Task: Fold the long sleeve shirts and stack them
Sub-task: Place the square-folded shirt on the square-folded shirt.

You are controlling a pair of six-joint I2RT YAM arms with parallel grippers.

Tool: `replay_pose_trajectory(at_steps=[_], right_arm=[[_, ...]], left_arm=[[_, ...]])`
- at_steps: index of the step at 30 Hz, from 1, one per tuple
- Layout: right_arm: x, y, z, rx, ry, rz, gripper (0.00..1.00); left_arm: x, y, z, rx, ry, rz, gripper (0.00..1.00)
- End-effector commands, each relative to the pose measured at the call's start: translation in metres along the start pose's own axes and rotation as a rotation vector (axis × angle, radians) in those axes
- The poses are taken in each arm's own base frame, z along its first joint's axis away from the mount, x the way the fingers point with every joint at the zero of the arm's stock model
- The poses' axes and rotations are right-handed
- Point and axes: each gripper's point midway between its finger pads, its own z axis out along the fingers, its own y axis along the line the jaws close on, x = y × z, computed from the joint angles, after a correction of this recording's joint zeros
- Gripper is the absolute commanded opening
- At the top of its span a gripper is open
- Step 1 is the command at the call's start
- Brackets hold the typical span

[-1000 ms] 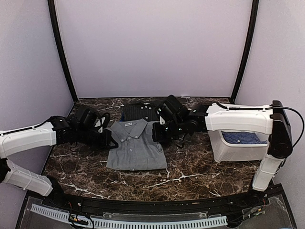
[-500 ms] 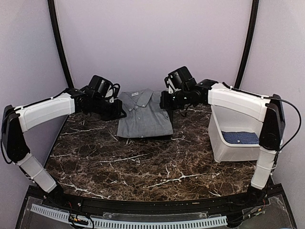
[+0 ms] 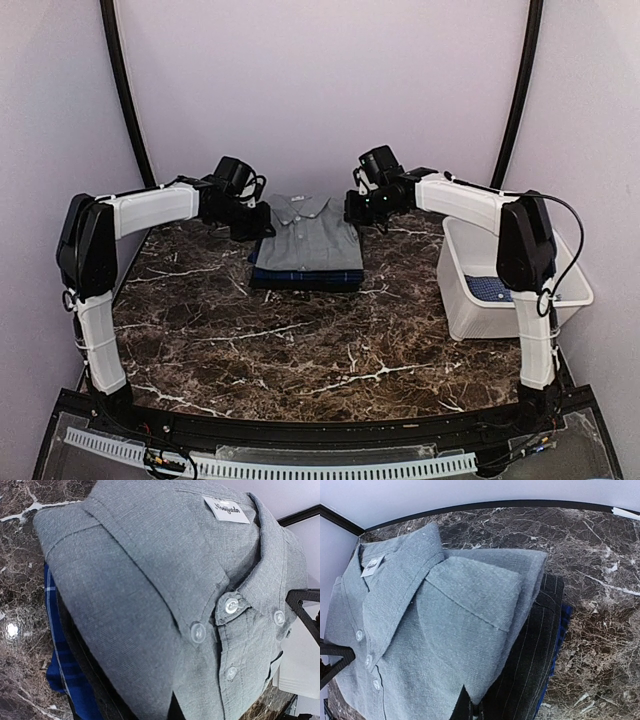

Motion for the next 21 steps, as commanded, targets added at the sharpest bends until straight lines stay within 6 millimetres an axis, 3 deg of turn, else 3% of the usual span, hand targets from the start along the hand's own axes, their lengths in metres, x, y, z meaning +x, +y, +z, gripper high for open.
replay_pose_trajectory(at_steps=[1,3,6,9,13,17,21], right_arm=[[-0.022,0.002,0.004,-0.032,-0.047,-0.004,0.0],[-0.018,-0.006,0.011,-0.021,-0.036,0.004,0.0],[-0.012,-0.017,0.019,-0.003,-0.017,0.017,0.0],[-0.009,-0.028,0.021,0.022,-0.011,0.024,0.17],[-0.016,-0.037,0.014,0.061,-0.026,0.01,0.3],[-0.02,-0.038,0.002,0.08,-0.041,-0.008,0.31],[-0.007,-0.037,0.0,0.071,-0.025,-0.01,0.29]], left_arm=[[-0.021,0.003,-0.001,0.012,-0.039,0.006,0.0],[-0.018,0.012,0.009,-0.004,-0.023,-0.004,0.01],[-0.013,0.03,0.019,-0.058,-0.016,-0.015,0.13],[-0.014,0.046,0.022,-0.097,-0.029,-0.031,0.26],[-0.02,0.054,0.019,-0.13,-0.05,-0.032,0.35],[-0.026,0.059,0.015,-0.151,-0.07,-0.03,0.41],[-0.031,0.061,0.011,-0.165,-0.084,-0.023,0.43]])
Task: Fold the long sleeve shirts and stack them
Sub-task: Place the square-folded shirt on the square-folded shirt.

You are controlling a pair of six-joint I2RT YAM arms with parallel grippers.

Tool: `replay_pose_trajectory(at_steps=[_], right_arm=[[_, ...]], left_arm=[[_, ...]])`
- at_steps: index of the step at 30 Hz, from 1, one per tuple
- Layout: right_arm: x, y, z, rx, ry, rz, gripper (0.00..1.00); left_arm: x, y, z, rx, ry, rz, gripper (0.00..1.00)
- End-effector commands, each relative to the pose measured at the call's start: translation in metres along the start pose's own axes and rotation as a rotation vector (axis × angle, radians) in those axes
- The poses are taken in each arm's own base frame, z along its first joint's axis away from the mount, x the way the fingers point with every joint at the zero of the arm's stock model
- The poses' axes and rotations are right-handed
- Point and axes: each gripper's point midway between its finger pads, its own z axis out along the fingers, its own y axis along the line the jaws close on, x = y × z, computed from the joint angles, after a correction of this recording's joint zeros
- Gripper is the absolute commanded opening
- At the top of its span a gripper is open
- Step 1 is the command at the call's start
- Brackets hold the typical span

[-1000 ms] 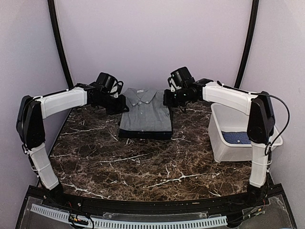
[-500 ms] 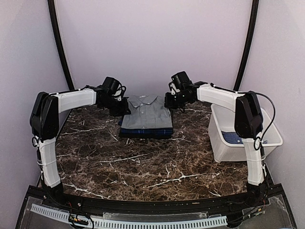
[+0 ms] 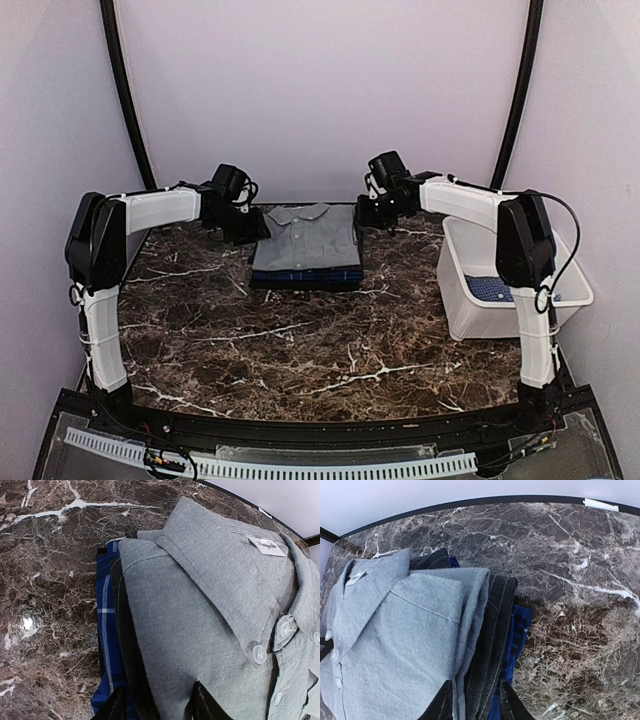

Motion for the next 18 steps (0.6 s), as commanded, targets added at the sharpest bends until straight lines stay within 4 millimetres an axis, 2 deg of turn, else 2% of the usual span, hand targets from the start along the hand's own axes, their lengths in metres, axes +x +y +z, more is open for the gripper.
replay_pose_trajectory(at_steps=[1,7,13,18], right_arm=[[0.001,0.003,-0.015,-0.005,-0.025,-0.018,0.29],[0.034,-0.012,0.004,0.018,0.043,-0.001,0.27],[0.041,-0.02,0.001,0.035,0.044,0.008,0.27],[0.046,-0.024,0.0,0.052,0.059,0.008,0.27]], left_arm=[[-0.017,0.007,-0.012,-0.038,-0.058,0.015,0.43],[-0.014,0.019,-0.009,-0.073,-0.054,0.015,0.44],[-0.024,0.027,-0.018,-0.118,-0.072,0.034,0.45],[-0.037,0.02,-0.033,-0.117,-0.101,0.055,0.49]])
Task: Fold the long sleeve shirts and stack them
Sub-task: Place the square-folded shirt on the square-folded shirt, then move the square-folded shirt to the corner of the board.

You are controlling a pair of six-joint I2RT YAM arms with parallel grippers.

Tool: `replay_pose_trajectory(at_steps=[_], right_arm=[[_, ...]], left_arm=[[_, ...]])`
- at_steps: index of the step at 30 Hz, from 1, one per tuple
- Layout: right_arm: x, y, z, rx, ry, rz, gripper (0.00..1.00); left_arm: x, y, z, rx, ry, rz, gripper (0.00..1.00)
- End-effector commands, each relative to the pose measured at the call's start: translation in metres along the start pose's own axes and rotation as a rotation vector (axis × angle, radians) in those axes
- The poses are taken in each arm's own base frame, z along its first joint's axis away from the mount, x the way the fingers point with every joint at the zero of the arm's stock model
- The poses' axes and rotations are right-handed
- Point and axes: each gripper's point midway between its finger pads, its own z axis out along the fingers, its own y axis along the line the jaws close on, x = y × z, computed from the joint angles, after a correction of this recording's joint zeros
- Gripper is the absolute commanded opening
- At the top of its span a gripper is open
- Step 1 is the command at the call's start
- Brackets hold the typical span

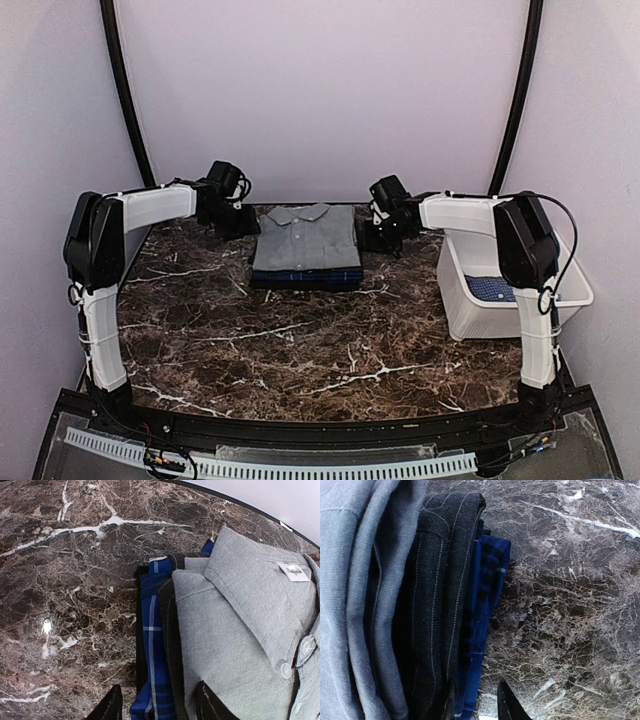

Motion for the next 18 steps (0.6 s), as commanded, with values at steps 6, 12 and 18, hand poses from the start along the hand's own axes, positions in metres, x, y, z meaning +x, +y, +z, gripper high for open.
replay_pose_trajectory(at_steps=[6,12,18], right_arm=[[-0.037,0.006,-0.063,0.021,-0.162,-0.016,0.35],[-0.055,0.009,-0.113,0.031,-0.259,-0.037,0.5],[-0.073,0.004,-0.176,0.061,-0.397,-0.032,0.68]], left_arm=[[-0.034,-0.028,-0.061,0.054,-0.101,0.062,0.6],[-0.026,-0.092,-0.085,0.155,-0.141,0.15,0.75],[-0.002,-0.173,-0.084,0.3,-0.141,0.211,0.83]])
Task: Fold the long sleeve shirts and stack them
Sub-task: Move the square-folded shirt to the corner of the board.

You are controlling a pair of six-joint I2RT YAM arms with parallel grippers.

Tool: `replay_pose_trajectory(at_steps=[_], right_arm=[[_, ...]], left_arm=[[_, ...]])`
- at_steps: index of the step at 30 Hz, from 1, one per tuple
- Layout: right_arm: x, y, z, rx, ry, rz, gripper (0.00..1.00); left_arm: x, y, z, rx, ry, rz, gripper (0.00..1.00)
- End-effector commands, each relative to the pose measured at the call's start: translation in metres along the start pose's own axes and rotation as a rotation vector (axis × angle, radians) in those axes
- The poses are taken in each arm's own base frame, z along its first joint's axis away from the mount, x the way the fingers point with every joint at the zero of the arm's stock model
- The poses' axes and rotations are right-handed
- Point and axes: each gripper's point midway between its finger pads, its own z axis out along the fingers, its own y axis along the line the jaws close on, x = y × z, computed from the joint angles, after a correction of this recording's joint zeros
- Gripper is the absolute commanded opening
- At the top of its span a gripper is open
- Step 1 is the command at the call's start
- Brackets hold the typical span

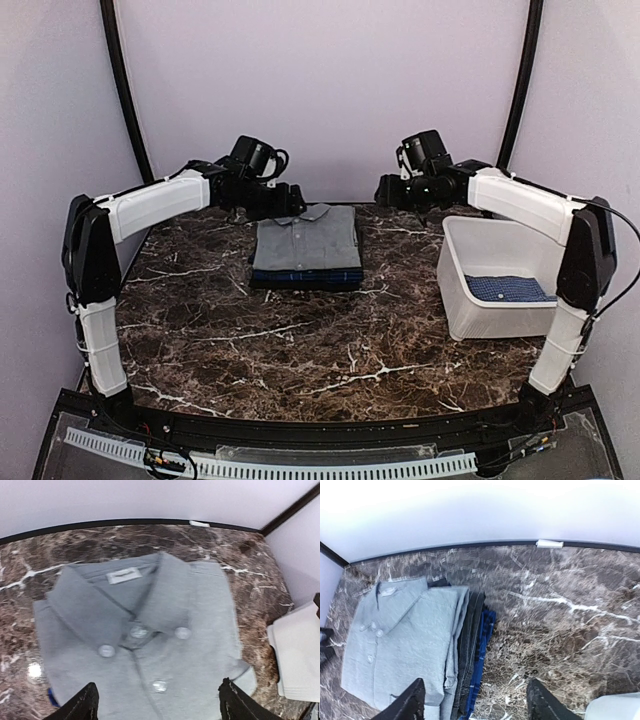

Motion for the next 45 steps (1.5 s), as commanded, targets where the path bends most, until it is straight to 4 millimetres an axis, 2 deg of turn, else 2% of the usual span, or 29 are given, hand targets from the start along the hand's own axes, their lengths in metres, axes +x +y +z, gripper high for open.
replay_pose_trajectory(at_steps=[1,6,7,8,9,10,11,12,13,14,15,16,17,18,20,24,25,26,28,32,37,38,39,40,41,42,43,44,45], right_arm=[[-0.024,-0.009,-0.041,0.047,-0.118,-0.004,0.72],[-0.041,-0.019,-0.088,0.066,-0.225,0.017,0.91],[-0.044,-0.021,-0.1,0.07,-0.252,0.024,0.93],[-0.046,-0.024,-0.108,0.075,-0.27,0.032,0.95],[-0.047,-0.026,-0.117,0.078,-0.286,0.038,0.97],[-0.048,-0.028,-0.124,0.078,-0.301,0.045,0.97],[-0.049,-0.028,-0.131,0.071,-0.316,0.052,0.98],[-0.049,-0.029,-0.138,0.066,-0.328,0.06,0.99],[-0.05,-0.03,-0.144,0.06,-0.339,0.068,0.99],[-0.049,-0.031,-0.149,0.056,-0.346,0.073,0.99],[-0.046,-0.032,-0.152,0.056,-0.346,0.077,0.99],[-0.046,-0.034,-0.156,0.058,-0.35,0.08,0.99],[-0.044,-0.036,-0.158,0.063,-0.349,0.08,0.99],[-0.042,-0.037,-0.161,0.064,-0.347,0.08,0.99],[-0.04,-0.039,-0.163,0.067,-0.34,0.083,0.99],[-0.035,-0.04,-0.168,0.067,-0.33,0.089,0.99],[-0.035,-0.04,-0.168,0.067,-0.328,0.089,0.99],[-0.034,-0.04,-0.168,0.065,-0.324,0.091,0.99],[-0.033,-0.039,-0.167,0.062,-0.317,0.092,0.98],[-0.03,-0.038,-0.164,0.055,-0.304,0.094,0.99],[-0.025,-0.036,-0.159,0.042,-0.283,0.094,0.99],[-0.024,-0.036,-0.157,0.041,-0.278,0.096,0.99],[-0.023,-0.036,-0.156,0.041,-0.274,0.096,0.99],[-0.021,-0.036,-0.154,0.04,-0.266,0.096,0.99],[-0.02,-0.036,-0.152,0.039,-0.263,0.097,0.99],[-0.018,-0.036,-0.151,0.036,-0.257,0.098,0.99],[-0.016,-0.036,-0.15,0.035,-0.254,0.098,0.98],[-0.015,-0.036,-0.148,0.034,-0.25,0.097,0.99],[-0.014,-0.036,-0.148,0.034,-0.247,0.098,0.99]], left_arm=[[-0.005,-0.074,-0.009,0.138,-0.047,0.048,0.84],[0.012,-0.145,0.01,0.286,-0.063,0.09,0.92],[0.021,-0.164,0.016,0.309,-0.057,0.109,0.95],[0.015,-0.178,0.014,0.334,-0.082,0.119,0.96],[0.029,-0.187,0.029,0.331,-0.062,0.134,0.97],[0.023,-0.199,0.027,0.351,-0.085,0.138,0.97],[0.036,-0.205,0.043,0.345,-0.062,0.146,0.98],[0.028,-0.215,0.042,0.36,-0.089,0.145,0.98],[0.04,-0.219,0.058,0.353,-0.068,0.147,0.99],[0.03,-0.227,0.056,0.362,-0.103,0.142,0.99],[0.041,-0.229,0.072,0.353,-0.087,0.141,0.99],[0.03,-0.237,0.07,0.368,-0.126,0.134,0.99],[0.038,-0.236,0.083,0.362,-0.118,0.129,0.99],[0.03,-0.242,0.082,0.38,-0.152,0.12,0.99],[0.032,-0.244,0.097,0.394,-0.17,0.103,0.99],[0.046,-0.243,0.13,0.4,-0.169,0.072,0.99],[0.057,-0.238,0.145,0.386,-0.151,0.068,0.99],[0.055,-0.236,0.148,0.374,-0.162,0.062,0.99],[0.066,-0.224,0.166,0.335,-0.154,0.049,0.99],[0.071,-0.2,0.184,0.262,-0.146,0.009,0.99],[0.076,-0.164,0.196,0.155,-0.111,-0.035,0.99],[0.069,-0.159,0.192,0.149,-0.117,-0.042,0.99],[0.077,-0.15,0.195,0.126,-0.098,-0.041,0.99],[0.068,-0.146,0.188,0.125,-0.106,-0.048,0.99],[0.077,-0.136,0.192,0.102,-0.08,-0.046,0.99],[0.068,-0.132,0.184,0.103,-0.088,-0.05,0.99],[0.076,-0.119,0.187,0.085,-0.062,-0.051,0.99],[0.067,-0.117,0.179,0.088,-0.07,-0.051,0.99],[0.077,-0.1,0.182,0.062,-0.04,-0.054,0.99]])
